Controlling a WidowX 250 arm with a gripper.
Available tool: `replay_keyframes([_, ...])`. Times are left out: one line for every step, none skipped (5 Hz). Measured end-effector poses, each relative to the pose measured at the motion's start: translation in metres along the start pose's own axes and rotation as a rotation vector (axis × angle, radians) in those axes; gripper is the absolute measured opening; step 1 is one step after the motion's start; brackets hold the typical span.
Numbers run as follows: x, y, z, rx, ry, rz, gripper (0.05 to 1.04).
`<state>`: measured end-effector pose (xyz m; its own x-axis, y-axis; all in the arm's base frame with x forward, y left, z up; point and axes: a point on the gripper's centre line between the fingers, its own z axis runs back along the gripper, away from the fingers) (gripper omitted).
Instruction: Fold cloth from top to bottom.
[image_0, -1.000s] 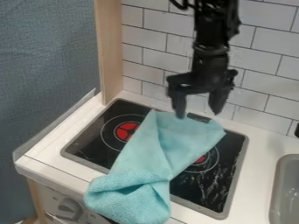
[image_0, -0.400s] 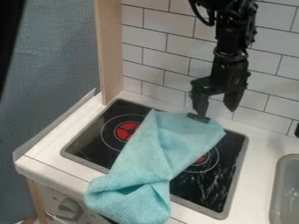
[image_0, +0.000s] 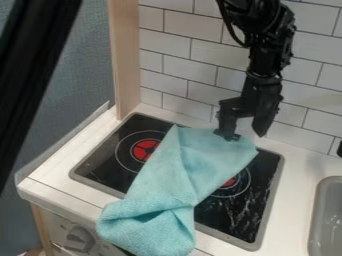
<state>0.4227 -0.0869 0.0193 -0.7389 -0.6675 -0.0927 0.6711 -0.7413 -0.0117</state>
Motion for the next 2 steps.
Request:
replay_keyframes([-0.005, 0.001, -0.006, -0.015, 0.021, -0.013, 0.999])
replay_keyframes([-0.009, 0.007, -0.017, -0.013, 0.028, -0.045, 0.999])
